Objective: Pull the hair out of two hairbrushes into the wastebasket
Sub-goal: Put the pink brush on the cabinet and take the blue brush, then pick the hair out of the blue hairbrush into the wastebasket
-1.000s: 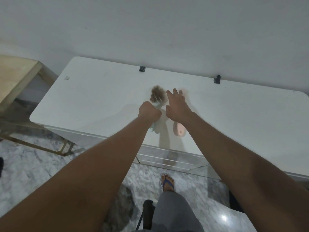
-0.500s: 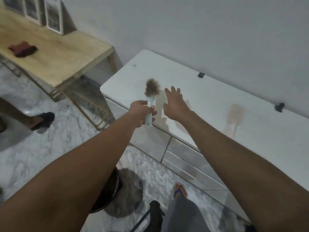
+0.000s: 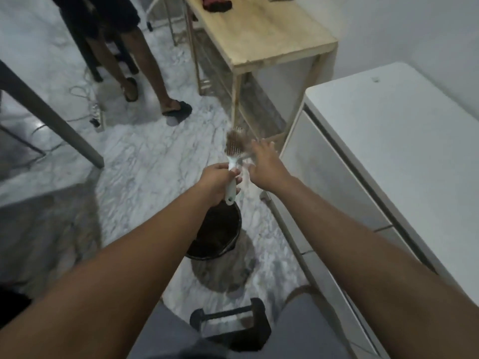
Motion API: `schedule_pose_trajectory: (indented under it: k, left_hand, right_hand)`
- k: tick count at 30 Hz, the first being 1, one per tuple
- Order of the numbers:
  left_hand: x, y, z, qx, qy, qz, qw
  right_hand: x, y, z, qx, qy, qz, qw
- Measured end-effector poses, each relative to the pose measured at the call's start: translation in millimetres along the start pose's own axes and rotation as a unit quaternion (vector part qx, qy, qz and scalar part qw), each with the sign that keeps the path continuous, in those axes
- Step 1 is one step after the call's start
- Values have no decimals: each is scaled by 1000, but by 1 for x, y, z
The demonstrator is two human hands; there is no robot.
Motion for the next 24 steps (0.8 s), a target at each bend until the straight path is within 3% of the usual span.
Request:
schedule_pose_trajectory:
  k: [8,14,19,24]
  left_hand:
    - [134,-105,-26,-61,-31,19,997]
    - [219,-134,-25,-48,-34,32,998]
    - [257,-146,-1,-45,-7,46,998]
    - [267,-154,17,-50,-9,61,997]
  right_hand:
    - [29,165,-7,80,-48,-7,996]
    - [9,248,10,74,-22,-94,993]
    - [-4,273,40,58,-32,-185,980]
    - [-7,275,58,102,-13,-248,963]
Point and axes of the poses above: each hand's wrist, its own z-axis away from the middle knuckle, its own y-axis out of the palm, x = y × z, the point moved 3 cm from there along -z, towards the middle knuckle, and after that the axes turned 15 degrees about y, right-handed, at the moved point
